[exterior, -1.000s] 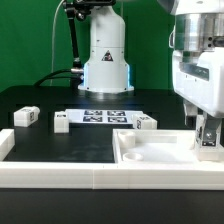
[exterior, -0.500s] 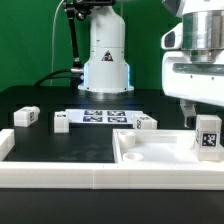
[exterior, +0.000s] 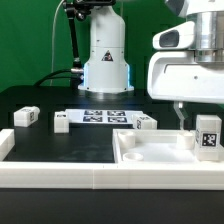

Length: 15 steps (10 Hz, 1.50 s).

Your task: Assemble one leg

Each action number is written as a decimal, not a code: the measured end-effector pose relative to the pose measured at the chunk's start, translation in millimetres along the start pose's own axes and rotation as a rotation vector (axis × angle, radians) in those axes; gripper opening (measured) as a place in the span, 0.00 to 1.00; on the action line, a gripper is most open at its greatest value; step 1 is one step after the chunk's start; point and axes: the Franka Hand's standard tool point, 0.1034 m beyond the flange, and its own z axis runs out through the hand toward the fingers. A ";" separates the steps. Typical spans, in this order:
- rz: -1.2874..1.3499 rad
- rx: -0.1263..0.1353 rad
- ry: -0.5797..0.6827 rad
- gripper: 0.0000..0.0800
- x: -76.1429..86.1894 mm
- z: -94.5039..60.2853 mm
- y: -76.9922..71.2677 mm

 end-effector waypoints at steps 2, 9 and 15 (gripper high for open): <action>-0.118 -0.010 0.009 0.81 1.4 -1.2 -0.3; -0.371 -0.010 0.012 0.36 8.7 -3.4 6.0; -0.086 0.000 0.024 0.36 12.2 -1.3 9.1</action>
Offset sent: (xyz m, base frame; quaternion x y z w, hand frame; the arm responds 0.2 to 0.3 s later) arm -0.0034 -0.0034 0.0093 0.0174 -0.0107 -0.1263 0.9918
